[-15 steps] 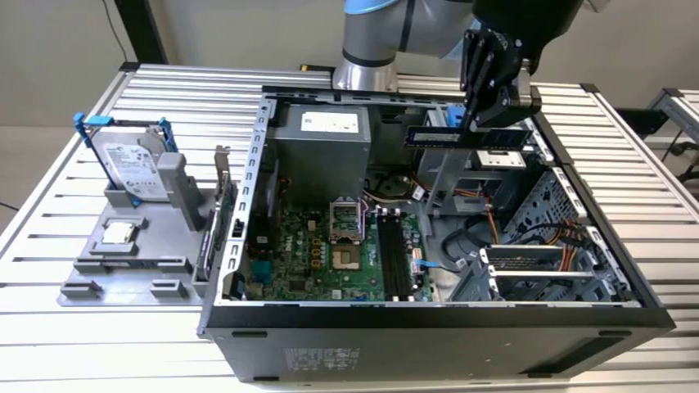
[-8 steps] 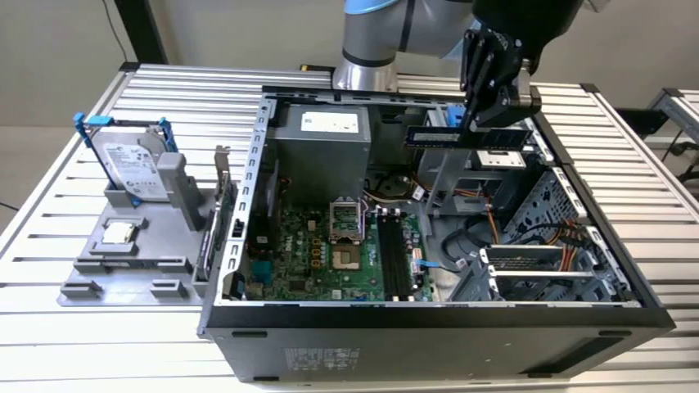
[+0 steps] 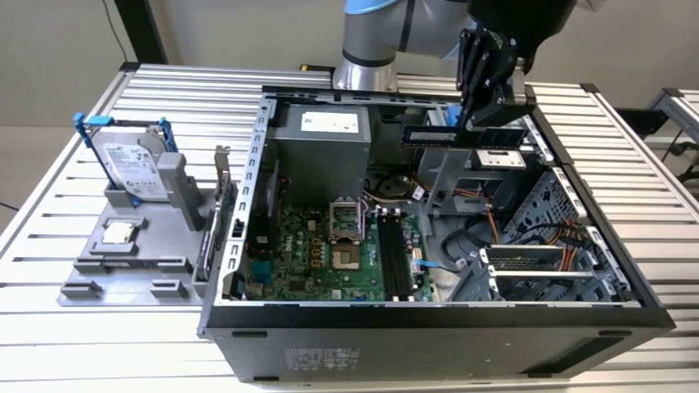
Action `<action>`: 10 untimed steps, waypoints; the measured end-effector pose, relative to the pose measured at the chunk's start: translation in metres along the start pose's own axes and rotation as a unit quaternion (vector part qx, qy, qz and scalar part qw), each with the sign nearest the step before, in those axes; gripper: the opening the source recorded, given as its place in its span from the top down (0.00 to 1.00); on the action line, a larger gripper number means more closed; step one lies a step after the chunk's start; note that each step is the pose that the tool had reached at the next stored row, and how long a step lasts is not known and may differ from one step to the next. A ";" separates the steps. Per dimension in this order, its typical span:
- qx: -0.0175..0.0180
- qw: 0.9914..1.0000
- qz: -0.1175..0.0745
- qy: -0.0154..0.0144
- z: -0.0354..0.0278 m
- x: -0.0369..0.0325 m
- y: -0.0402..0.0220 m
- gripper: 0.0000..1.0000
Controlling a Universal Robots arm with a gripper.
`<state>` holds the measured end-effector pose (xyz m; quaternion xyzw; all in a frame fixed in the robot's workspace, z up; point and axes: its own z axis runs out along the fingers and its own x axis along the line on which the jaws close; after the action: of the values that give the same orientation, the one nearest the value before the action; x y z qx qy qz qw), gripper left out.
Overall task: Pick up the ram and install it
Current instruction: 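Insert the ram into the slot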
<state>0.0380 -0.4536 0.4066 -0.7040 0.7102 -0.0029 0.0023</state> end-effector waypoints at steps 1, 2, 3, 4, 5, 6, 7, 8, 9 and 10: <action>0.000 1.000 0.001 0.000 0.0000 -0.0003 0.0002 1.00; 0.000 1.000 0.001 0.000 0.0000 -0.0003 0.0002 1.00; 0.000 1.000 0.001 0.000 0.0000 -0.0003 0.0002 1.00; 0.000 1.000 0.001 0.000 0.0000 -0.0003 0.0002 1.00; 0.000 1.000 0.001 0.000 0.0000 -0.0003 0.0002 1.00; 0.000 1.000 0.002 0.000 0.0000 -0.0003 0.0002 1.00; 0.000 1.000 0.002 0.000 0.0000 -0.0003 0.0002 1.00; 0.000 1.000 0.002 0.000 0.0000 -0.0003 0.0002 1.00; 0.000 1.000 0.002 0.000 0.0000 -0.0003 0.0002 1.00; 0.000 1.000 0.002 0.000 0.0000 -0.0003 0.0002 1.00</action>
<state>0.0377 -0.4533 0.4065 -0.7025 0.7116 -0.0029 0.0023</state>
